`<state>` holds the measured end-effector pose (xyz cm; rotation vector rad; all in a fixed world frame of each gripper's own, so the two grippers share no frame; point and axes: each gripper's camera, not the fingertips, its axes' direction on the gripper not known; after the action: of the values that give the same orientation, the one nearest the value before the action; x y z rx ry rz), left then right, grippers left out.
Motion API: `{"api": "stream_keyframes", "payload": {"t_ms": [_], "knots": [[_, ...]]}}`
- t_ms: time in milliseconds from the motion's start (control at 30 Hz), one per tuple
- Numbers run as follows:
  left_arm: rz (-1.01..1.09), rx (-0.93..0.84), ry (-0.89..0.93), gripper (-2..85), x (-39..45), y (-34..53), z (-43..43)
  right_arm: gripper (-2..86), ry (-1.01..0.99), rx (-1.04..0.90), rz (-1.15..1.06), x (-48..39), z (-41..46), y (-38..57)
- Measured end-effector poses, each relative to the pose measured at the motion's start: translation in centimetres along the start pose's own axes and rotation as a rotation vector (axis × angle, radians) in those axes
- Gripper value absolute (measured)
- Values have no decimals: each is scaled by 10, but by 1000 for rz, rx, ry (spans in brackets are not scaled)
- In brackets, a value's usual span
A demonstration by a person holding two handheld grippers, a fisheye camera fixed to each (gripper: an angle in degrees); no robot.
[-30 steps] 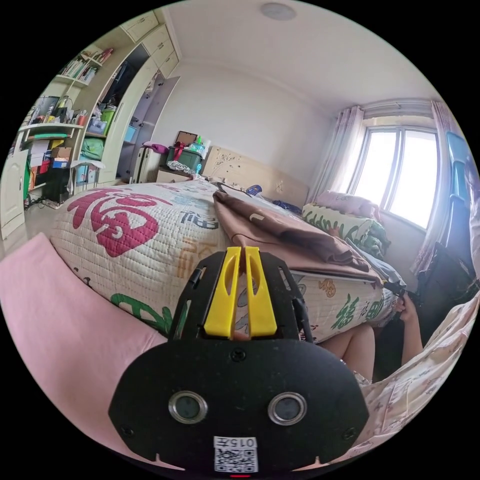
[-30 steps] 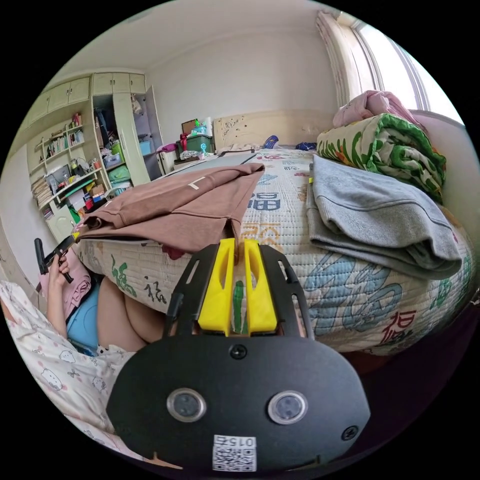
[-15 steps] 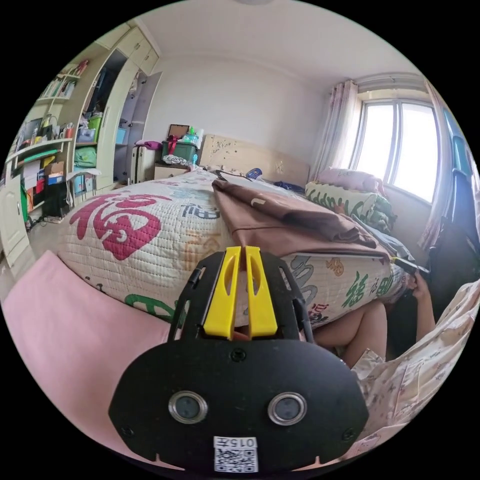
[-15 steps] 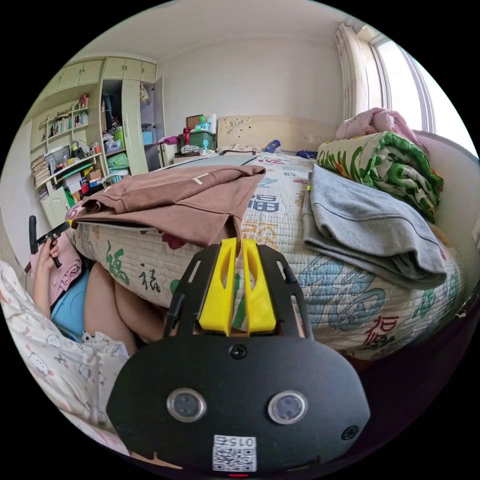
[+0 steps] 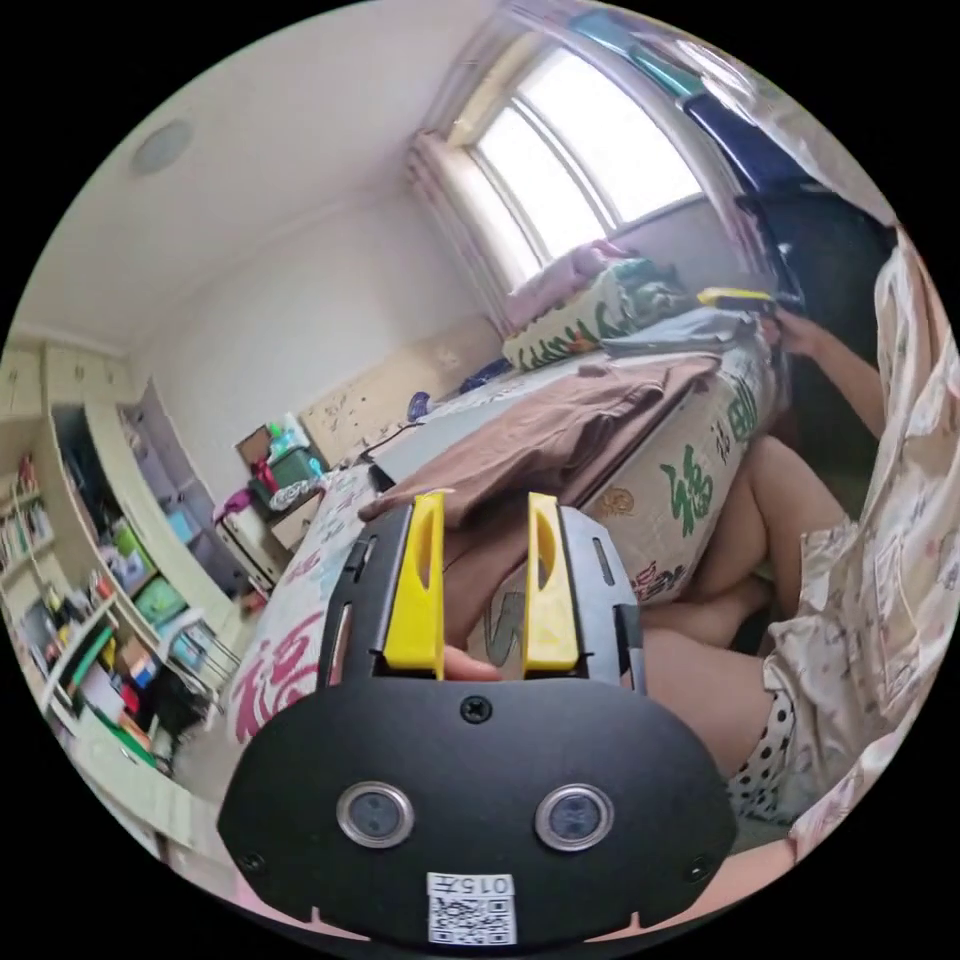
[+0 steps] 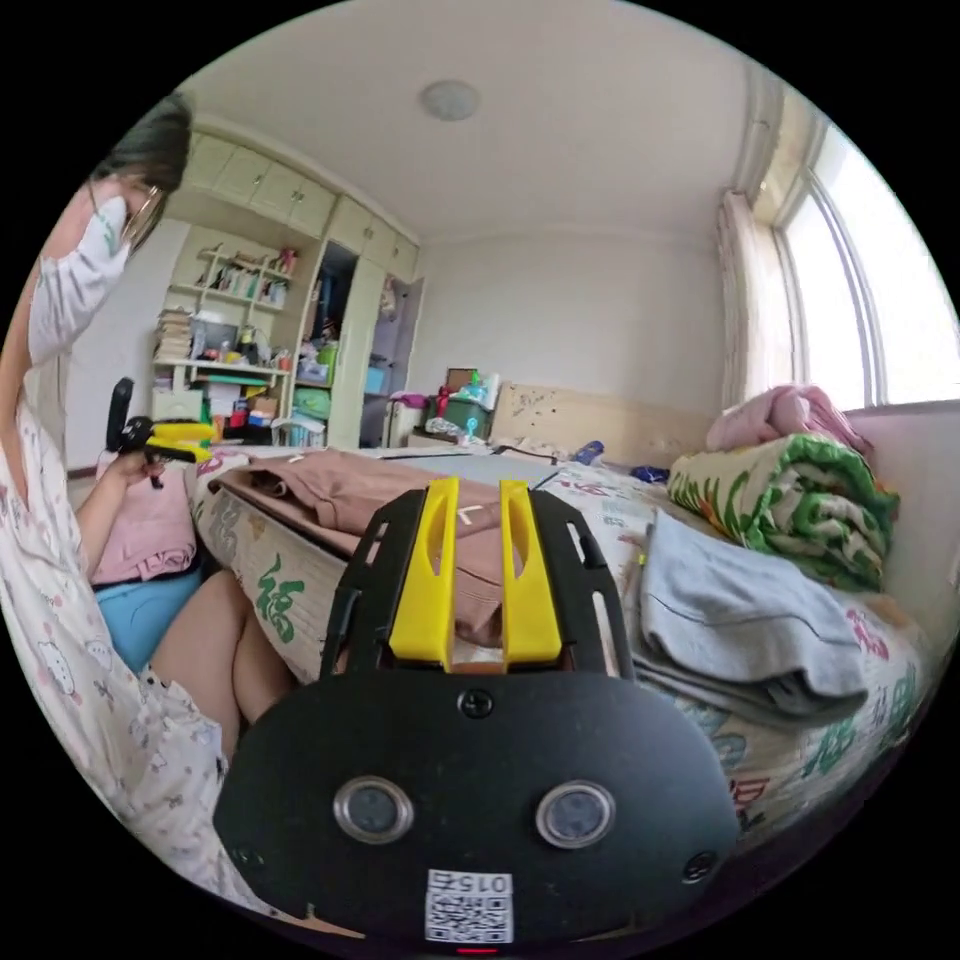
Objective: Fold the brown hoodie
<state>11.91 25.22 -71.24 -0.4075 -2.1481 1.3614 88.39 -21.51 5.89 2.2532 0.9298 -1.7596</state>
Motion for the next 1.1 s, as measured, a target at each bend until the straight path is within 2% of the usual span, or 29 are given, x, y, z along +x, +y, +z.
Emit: {"api": "stream_keyframes", "payload": {"t_ms": [200, 267, 467, 667, 900, 1033, 1100], "knots": [[25, -28, 37, 112, 28, 4, 56, 103, -131, -139, -363, -72, 54, 17], [18, -29, 42, 111, 31, 9, 68, 103, -163, -159, -398, -84, 70, 23], [75, -55, 150, 110, 56, 21, 107, 102, -220, -292, -457, -104, 134, 45], [117, -127, 178, 96, 76, 27, 145, 94, -257, -422, -565, -132, 177, 68], [151, -156, 194, 69, 99, 24, 175, 17, -213, -456, -588, -153, 209, 84], [211, -156, 135, 35, 112, 24, 180, 9, -231, -448, -553, -154, 219, 85], [209, -181, 164, 30, 113, 23, 188, 18, -252, -443, -530, -153, 226, 86]]}}
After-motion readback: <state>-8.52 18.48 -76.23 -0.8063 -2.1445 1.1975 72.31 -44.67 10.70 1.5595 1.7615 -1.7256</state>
